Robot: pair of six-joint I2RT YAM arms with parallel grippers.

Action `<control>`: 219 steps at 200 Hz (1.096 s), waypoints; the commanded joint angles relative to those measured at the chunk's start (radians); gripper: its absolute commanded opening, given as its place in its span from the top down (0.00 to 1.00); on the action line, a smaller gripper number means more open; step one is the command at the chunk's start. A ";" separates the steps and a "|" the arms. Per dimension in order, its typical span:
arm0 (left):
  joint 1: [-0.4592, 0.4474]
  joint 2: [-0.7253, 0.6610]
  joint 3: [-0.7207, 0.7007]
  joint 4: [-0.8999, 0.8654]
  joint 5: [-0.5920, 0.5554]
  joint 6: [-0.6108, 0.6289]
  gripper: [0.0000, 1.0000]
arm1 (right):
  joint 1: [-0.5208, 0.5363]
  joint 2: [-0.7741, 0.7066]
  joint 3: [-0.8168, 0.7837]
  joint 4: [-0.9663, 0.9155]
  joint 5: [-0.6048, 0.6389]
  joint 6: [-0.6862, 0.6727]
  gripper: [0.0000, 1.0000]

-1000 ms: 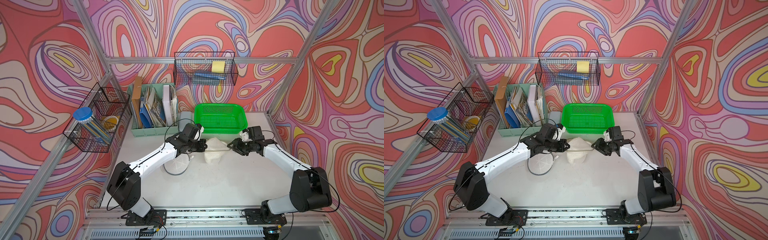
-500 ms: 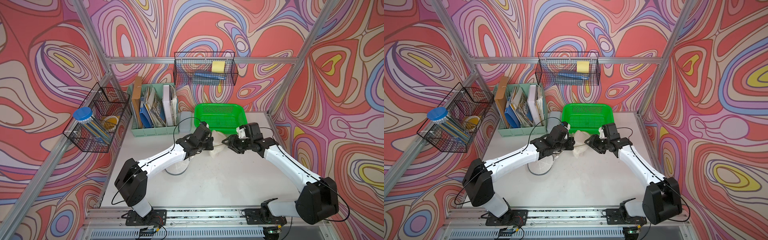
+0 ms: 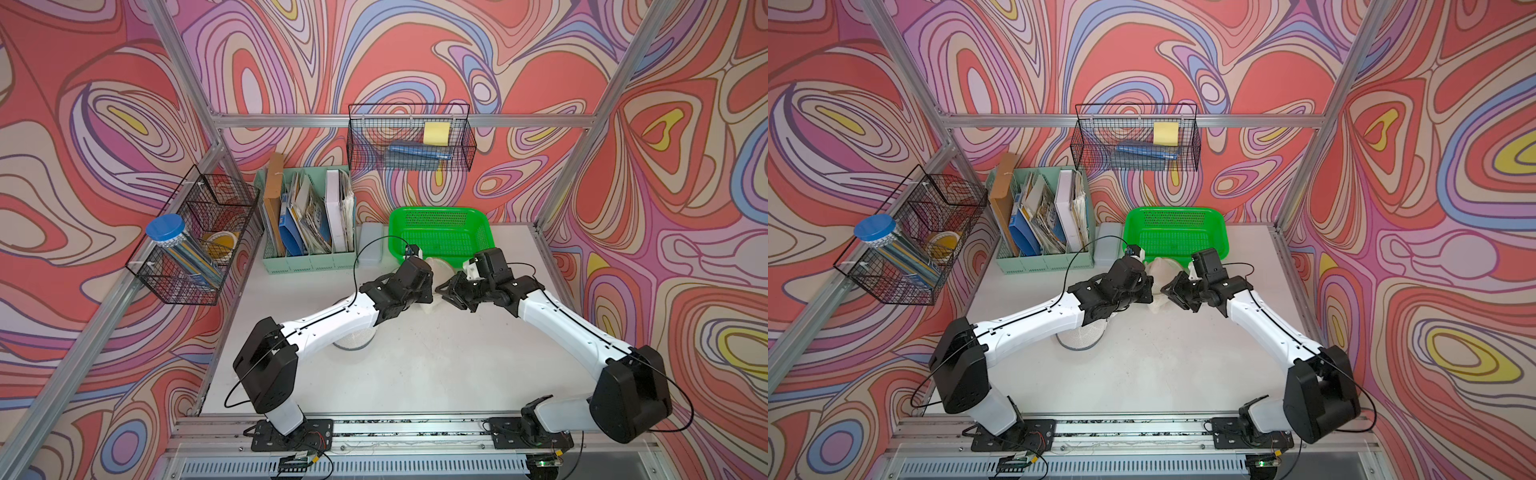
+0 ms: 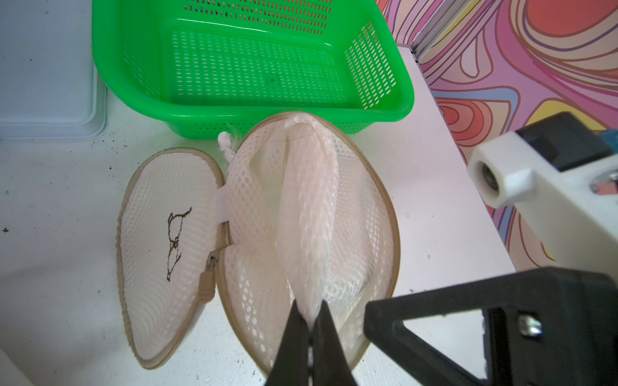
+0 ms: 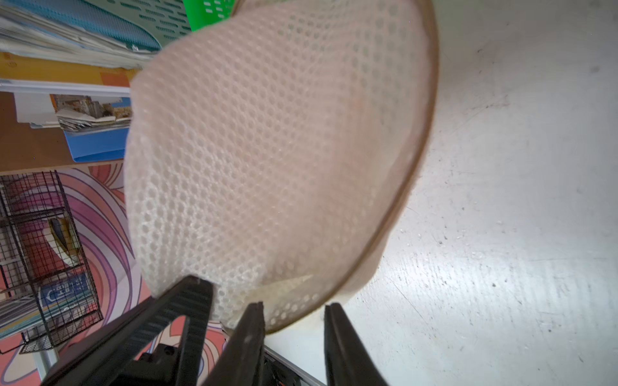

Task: Turn the laundry bag inside out
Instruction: Turn over the laundry bag at the center of the board.

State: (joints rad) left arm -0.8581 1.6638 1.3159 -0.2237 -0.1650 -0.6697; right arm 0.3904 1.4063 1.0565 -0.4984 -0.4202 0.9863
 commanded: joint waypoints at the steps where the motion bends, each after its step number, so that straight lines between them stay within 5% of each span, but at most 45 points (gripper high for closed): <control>1: -0.005 0.013 0.032 0.016 -0.055 0.008 1.00 | 0.020 0.013 0.003 0.033 -0.019 0.022 0.92; 8: -0.005 0.013 0.035 0.012 -0.069 0.000 1.00 | 0.023 0.008 -0.005 0.034 -0.013 0.025 1.00; 40: 0.014 0.024 0.105 -0.075 -0.099 -0.060 1.00 | 0.033 -0.002 -0.071 0.071 -0.010 0.012 1.00; 90: 0.155 0.027 0.255 -0.253 0.213 -0.242 1.00 | 0.057 0.019 -0.141 0.151 0.074 -0.081 1.00; 146: 0.252 -0.020 0.335 -0.547 0.472 -0.218 1.00 | 0.053 0.086 -0.108 0.121 0.329 -0.286 1.00; 170: 0.267 -0.045 0.341 -0.665 0.481 -0.176 1.00 | 0.047 0.081 -0.086 0.073 0.478 -0.346 1.00; 219: 0.263 -0.011 0.374 -0.509 0.616 -0.241 1.00 | 0.011 -0.061 -0.013 -0.059 0.656 -0.446 1.00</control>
State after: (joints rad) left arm -0.5968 1.6653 1.6344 -0.7971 0.3477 -0.8742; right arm 0.4297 1.4322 0.9878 -0.4362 0.0315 0.6296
